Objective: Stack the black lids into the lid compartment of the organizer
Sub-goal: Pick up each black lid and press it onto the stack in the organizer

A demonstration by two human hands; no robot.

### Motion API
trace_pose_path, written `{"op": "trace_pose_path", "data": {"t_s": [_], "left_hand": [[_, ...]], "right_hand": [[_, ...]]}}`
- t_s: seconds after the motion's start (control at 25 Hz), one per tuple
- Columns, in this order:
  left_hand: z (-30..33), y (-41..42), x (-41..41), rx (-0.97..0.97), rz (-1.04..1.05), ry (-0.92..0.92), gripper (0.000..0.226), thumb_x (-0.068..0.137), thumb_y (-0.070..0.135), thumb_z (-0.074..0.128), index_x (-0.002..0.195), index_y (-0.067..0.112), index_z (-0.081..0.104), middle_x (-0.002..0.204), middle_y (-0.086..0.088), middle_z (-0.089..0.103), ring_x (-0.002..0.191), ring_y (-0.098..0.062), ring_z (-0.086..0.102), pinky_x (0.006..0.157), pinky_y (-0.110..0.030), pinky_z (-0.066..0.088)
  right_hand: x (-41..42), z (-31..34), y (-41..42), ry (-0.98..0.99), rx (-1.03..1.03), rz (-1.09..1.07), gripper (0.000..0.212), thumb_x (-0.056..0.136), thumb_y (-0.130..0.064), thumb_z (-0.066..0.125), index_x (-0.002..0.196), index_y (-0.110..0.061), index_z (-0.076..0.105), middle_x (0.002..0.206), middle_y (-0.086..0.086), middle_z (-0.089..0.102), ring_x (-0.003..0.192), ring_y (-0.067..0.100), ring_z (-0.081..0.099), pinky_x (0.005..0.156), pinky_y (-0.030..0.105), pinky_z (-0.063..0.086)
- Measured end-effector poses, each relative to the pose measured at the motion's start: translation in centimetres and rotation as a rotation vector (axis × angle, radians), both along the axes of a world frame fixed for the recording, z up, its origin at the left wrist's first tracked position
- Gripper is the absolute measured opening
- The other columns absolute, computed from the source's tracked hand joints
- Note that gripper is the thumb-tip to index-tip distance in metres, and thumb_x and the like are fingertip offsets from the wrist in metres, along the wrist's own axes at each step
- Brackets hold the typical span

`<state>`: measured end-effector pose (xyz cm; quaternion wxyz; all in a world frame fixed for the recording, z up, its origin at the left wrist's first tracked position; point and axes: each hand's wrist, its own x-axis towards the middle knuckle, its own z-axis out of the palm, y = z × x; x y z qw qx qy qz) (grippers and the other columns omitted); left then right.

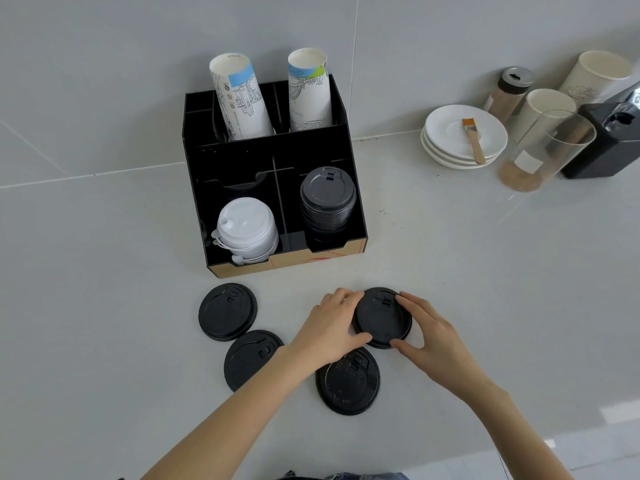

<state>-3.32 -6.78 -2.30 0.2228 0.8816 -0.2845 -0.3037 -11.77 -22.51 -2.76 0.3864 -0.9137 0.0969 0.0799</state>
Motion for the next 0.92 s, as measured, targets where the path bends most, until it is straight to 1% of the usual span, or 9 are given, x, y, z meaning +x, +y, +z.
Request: {"op": "trace_pose_path", "data": {"t_s": [0.12,0.32,0.36,0.48,0.6,0.76,0.92], "left_hand": [[0.8,0.5,0.8,-0.078,0.056,-0.016,0.066,0.082,0.029,0.061,0.137,0.019,0.025,0.139,-0.006,0.034,0.128,-0.023,0.034,0.108,-0.039,0.033],[2.6,1.4,2.5,-0.21,0.142,-0.116,0.067,0.08,0.028,0.064,0.136,0.017,0.028,0.137,-0.006,0.036,0.124,-0.021,0.039,0.107,-0.037,0.036],[2.9,1.7,2.9,-0.227,0.154,-0.137,0.068,0.08,0.027,0.064,0.137,0.017,0.028,0.137,-0.005,0.036,0.124,-0.02,0.04,0.107,-0.034,0.035],[4.0,2.3,4.3,-0.265,0.187,-0.184,0.068,0.08,0.027,0.064,0.137,0.015,0.028,0.135,-0.006,0.036,0.122,-0.019,0.042,0.106,-0.03,0.034],[5.1,2.8,5.9,-0.299,0.239,-0.231,0.068,0.08,0.027,0.064,0.137,0.015,0.028,0.134,-0.007,0.037,0.121,-0.02,0.042,0.105,-0.03,0.035],[6.1,2.8,8.2,-0.312,0.317,-0.274,0.07,0.08,0.025,0.065,0.137,0.012,0.027,0.136,-0.008,0.038,0.12,-0.022,0.044,0.102,-0.032,0.037],[6.1,2.6,10.3,-0.294,0.35,-0.283,0.069,0.08,0.026,0.065,0.137,0.013,0.028,0.135,-0.008,0.038,0.118,-0.022,0.045,0.096,-0.027,0.037]], "right_hand": [[1.3,1.0,0.1,-0.042,-0.006,0.017,0.061,0.08,-0.016,0.065,0.133,-0.017,0.035,0.141,-0.002,0.038,0.127,0.012,0.039,0.097,0.006,0.021],[3.9,3.3,0.4,-0.131,-0.035,0.063,0.059,0.079,-0.014,0.065,0.132,-0.016,0.037,0.141,0.001,0.04,0.125,0.014,0.041,0.091,-0.008,0.015],[4.6,3.8,0.5,-0.149,-0.038,0.074,0.059,0.079,-0.014,0.065,0.131,-0.016,0.037,0.141,0.001,0.04,0.125,0.014,0.041,0.091,-0.008,0.015],[6.5,5.4,0.7,-0.202,-0.064,0.111,0.058,0.08,-0.015,0.065,0.131,-0.017,0.038,0.14,0.002,0.041,0.125,0.016,0.042,0.095,0.002,0.017],[8.8,6.7,0.9,-0.257,-0.111,0.158,0.057,0.08,-0.017,0.065,0.131,-0.016,0.038,0.14,0.003,0.041,0.125,0.016,0.042,0.096,0.006,0.021],[11.9,7.8,1.0,-0.273,-0.14,0.173,0.056,0.081,-0.018,0.063,0.131,-0.016,0.038,0.142,0.002,0.039,0.127,0.017,0.041,0.098,0.011,0.024],[14.4,7.8,1.1,-0.256,-0.156,0.188,0.055,0.082,-0.018,0.061,0.132,-0.014,0.037,0.145,0.003,0.037,0.13,0.018,0.038,0.097,0.01,0.021]]}}
